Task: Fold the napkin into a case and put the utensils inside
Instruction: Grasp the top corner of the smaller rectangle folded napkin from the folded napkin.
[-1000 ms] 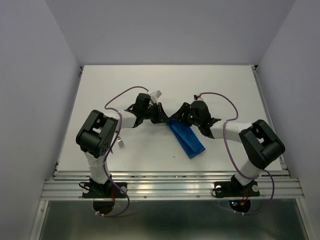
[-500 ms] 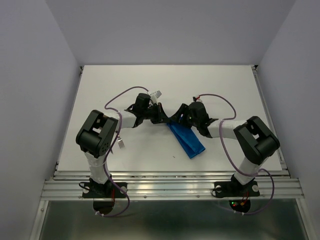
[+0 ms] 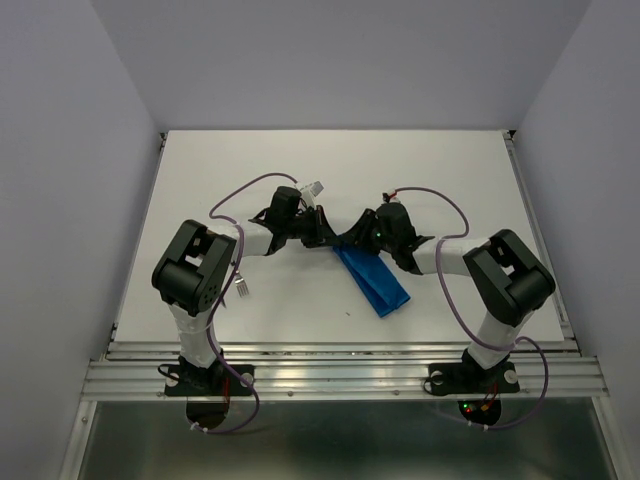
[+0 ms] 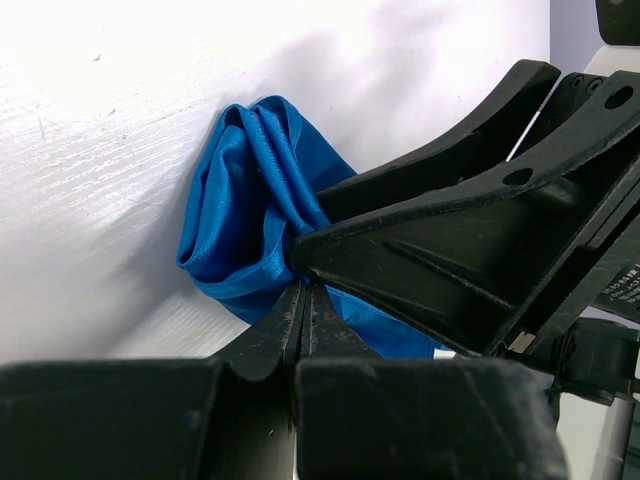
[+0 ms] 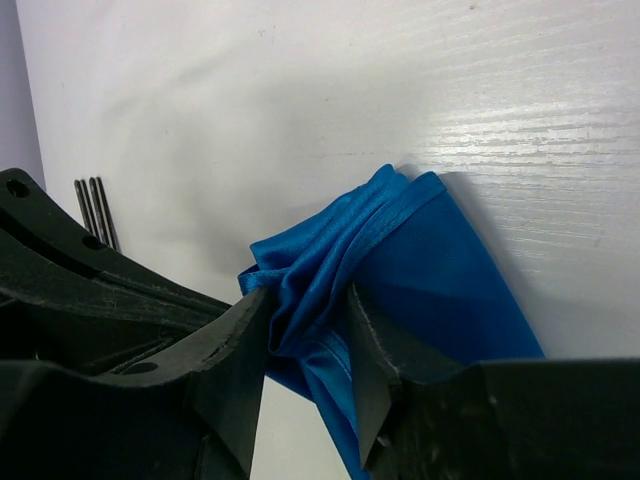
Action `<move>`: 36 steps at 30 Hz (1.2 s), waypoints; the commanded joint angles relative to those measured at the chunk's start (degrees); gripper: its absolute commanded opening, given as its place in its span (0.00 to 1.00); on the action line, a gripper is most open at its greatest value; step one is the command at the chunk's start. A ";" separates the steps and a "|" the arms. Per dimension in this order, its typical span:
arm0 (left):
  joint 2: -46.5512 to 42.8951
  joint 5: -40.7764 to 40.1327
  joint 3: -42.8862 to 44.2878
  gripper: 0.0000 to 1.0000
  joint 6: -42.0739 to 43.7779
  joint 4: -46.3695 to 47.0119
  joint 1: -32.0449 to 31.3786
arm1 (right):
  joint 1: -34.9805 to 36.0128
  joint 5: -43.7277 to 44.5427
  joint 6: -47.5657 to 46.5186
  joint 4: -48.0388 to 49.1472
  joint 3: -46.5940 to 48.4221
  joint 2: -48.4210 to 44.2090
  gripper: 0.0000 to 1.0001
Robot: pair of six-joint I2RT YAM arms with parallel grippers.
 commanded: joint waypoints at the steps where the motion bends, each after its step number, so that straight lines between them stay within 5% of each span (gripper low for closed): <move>1: -0.57 1.23 0.72 0.00 0.14 2.59 -0.12 | 0.07 -0.61 0.17 2.39 1.29 -0.34 0.39; 11: -0.40 1.50 0.46 0.00 0.05 2.76 -0.12 | 0.07 0.00 0.09 2.13 0.50 -2.36 0.32; 18: -0.49 1.50 0.72 0.00 -0.21 2.76 -0.12 | 0.07 -0.17 0.08 1.60 0.50 -0.96 0.01; 36: 0.39 2.20 2.56 0.00 -1.27 2.76 -0.12 | 0.07 -4.30 1.23 4.76 -4.95 -1.83 0.01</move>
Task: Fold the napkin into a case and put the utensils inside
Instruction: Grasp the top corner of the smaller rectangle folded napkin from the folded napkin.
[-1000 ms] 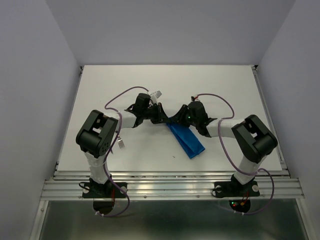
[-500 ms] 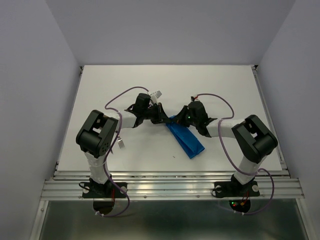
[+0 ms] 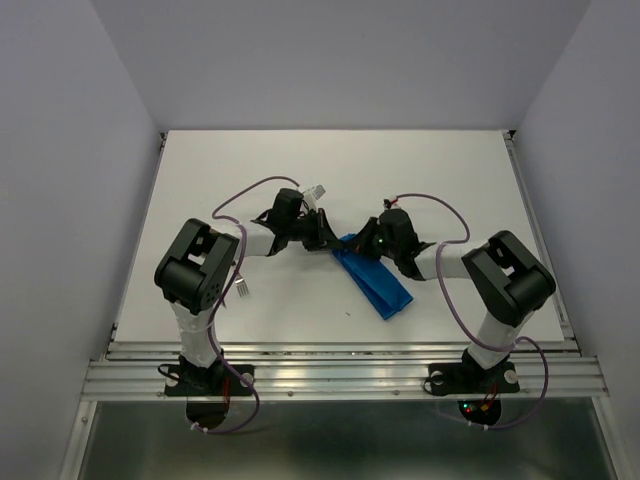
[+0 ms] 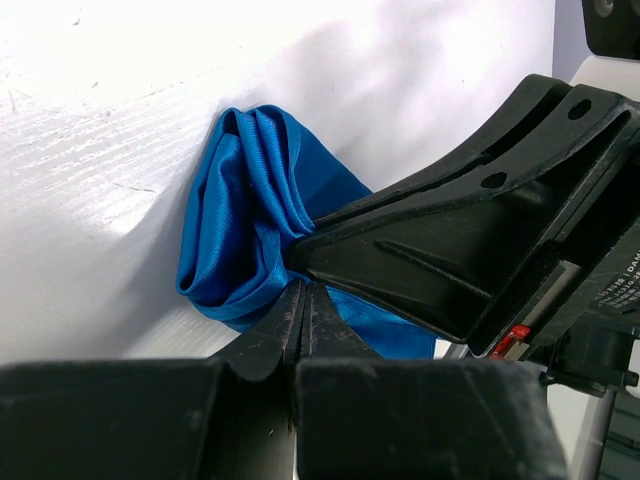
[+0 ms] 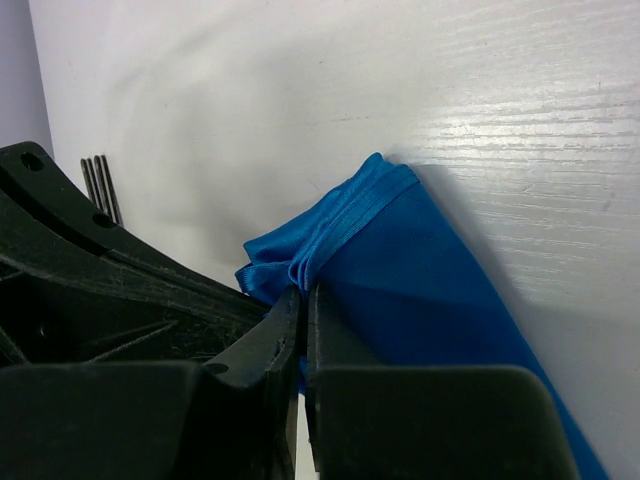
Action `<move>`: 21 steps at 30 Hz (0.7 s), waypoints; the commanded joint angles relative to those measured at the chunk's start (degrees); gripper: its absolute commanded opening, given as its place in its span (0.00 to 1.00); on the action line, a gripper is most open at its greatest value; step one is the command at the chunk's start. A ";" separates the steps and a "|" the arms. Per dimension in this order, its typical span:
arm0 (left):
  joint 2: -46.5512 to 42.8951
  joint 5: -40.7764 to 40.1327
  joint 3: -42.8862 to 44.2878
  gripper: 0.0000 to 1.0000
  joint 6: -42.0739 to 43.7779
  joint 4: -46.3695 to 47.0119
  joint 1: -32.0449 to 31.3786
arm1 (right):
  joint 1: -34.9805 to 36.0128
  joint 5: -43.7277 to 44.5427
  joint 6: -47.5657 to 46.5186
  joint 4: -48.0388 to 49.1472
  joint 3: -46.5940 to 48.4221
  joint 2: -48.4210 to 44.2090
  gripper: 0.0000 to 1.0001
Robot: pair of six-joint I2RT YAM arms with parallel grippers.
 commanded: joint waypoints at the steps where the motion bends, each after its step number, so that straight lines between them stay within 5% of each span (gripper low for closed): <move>1: -0.61 1.28 2.32 0.00 -0.37 3.33 -0.01 | 0.07 -1.72 0.16 1.33 -1.80 -1.79 0.01; 21: -0.35 1.89 1.97 0.00 -0.81 3.68 -0.10 | 0.07 -1.98 0.68 3.09 -4.10 -4.08 0.01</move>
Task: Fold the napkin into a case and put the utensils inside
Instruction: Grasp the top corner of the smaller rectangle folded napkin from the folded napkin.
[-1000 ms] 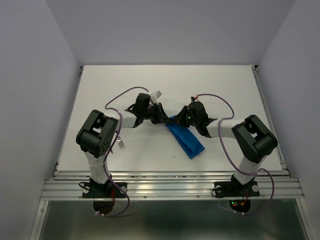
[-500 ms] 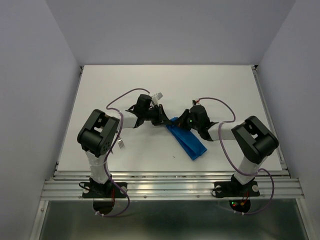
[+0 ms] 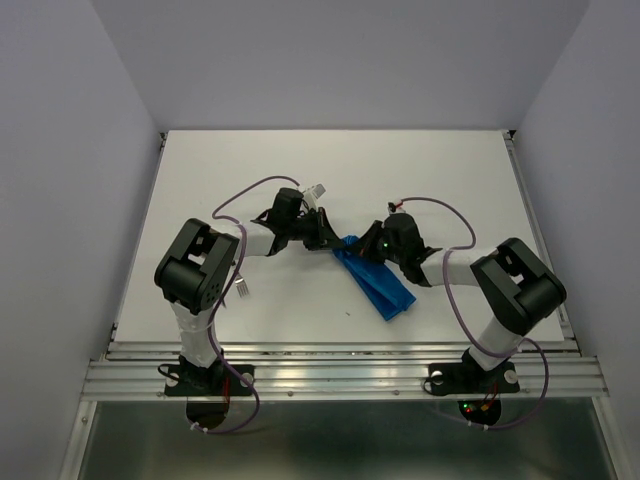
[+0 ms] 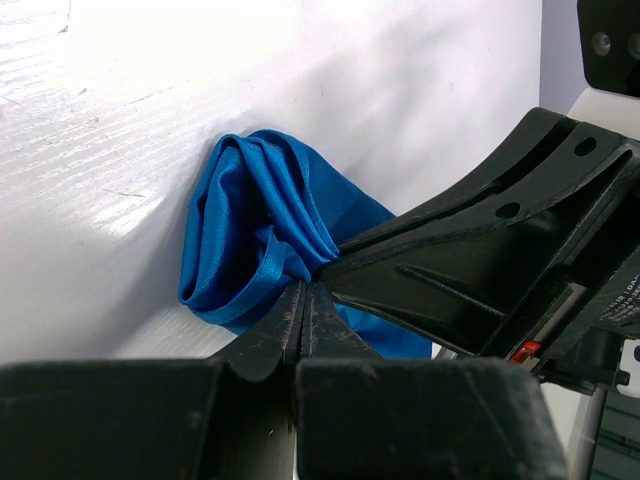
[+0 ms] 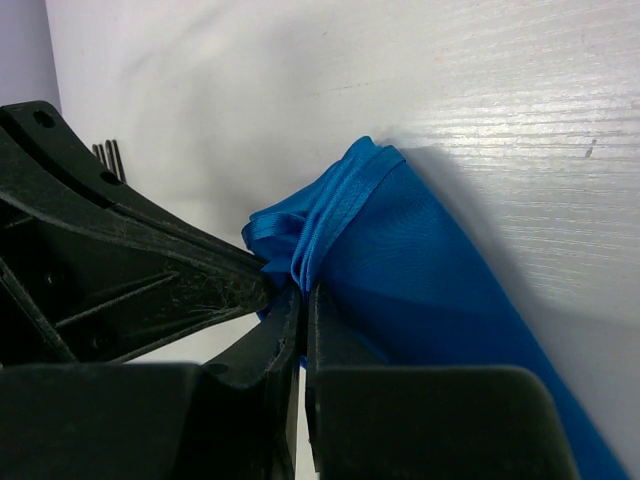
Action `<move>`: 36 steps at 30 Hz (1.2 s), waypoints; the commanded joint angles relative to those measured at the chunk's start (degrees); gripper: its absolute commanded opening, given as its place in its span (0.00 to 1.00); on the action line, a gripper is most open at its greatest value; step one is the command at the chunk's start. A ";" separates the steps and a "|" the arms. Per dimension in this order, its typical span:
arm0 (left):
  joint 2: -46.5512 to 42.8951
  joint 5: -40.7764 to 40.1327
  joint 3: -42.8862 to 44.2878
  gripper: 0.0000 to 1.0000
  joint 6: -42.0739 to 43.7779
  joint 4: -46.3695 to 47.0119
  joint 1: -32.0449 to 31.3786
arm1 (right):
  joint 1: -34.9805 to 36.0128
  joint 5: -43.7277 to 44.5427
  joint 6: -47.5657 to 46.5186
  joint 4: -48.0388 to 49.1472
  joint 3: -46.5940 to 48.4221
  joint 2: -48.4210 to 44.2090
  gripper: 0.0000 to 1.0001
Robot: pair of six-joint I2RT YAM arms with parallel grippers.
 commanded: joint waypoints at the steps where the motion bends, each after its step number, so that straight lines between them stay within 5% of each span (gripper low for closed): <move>1: -0.44 1.41 1.95 0.00 0.08 2.89 -0.10 | 0.07 -2.01 -0.12 1.56 0.72 0.58 0.01; 36: 0.62 1.94 2.21 0.00 -0.18 3.42 -0.19 | 0.07 -7.37 -7.06 -4.77 4.23 2.51 0.01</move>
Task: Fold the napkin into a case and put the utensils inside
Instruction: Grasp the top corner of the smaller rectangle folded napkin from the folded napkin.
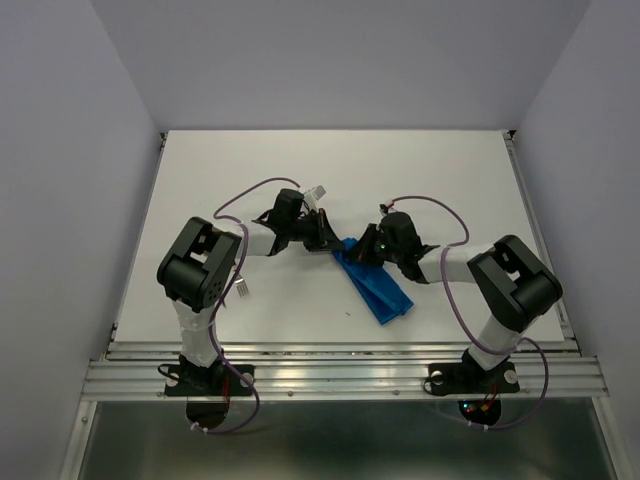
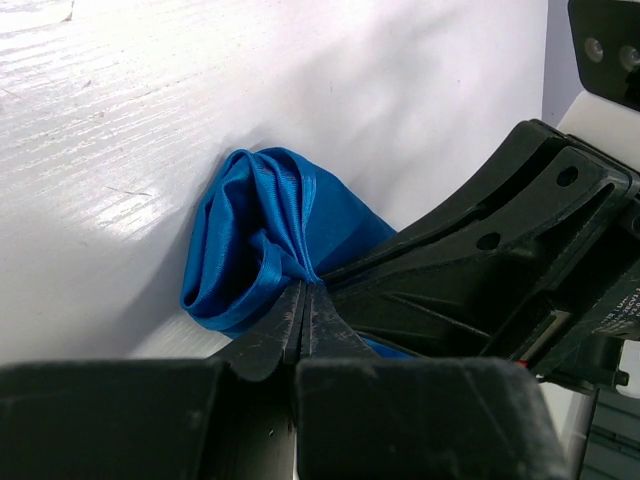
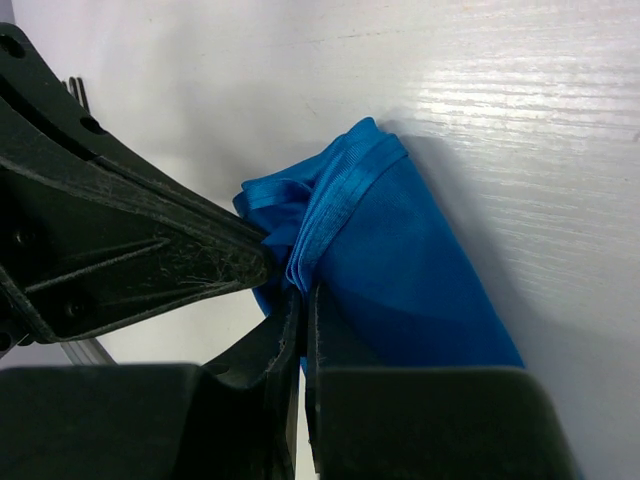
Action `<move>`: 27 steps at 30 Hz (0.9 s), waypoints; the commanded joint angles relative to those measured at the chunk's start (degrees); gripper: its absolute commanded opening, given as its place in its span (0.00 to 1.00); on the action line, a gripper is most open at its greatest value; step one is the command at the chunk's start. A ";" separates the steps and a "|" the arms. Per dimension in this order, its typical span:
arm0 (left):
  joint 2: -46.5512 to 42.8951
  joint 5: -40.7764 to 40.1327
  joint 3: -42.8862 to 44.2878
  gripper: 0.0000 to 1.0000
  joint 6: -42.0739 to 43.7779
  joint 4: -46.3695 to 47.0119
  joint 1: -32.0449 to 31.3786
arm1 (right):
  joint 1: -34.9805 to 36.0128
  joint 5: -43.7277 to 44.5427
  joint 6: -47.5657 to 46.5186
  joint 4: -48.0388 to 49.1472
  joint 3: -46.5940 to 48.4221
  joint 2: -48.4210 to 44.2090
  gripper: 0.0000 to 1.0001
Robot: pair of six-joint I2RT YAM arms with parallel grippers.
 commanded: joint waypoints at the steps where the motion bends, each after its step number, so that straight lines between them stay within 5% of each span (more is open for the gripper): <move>1: -0.54 1.75 1.99 0.00 0.32 3.33 -0.27 | 0.07 -2.61 -1.89 -0.90 3.40 1.49 0.01; 11: -0.63 1.83 1.82 0.00 0.32 3.51 -0.54 | 0.07 -1.03 -0.66 -1.87 7.01 4.48 0.01; 27: -1.68 1.48 -0.64 0.00 0.68 3.69 -0.63 | 0.07 7.49 19.89 16.14 1.48 9.13 0.01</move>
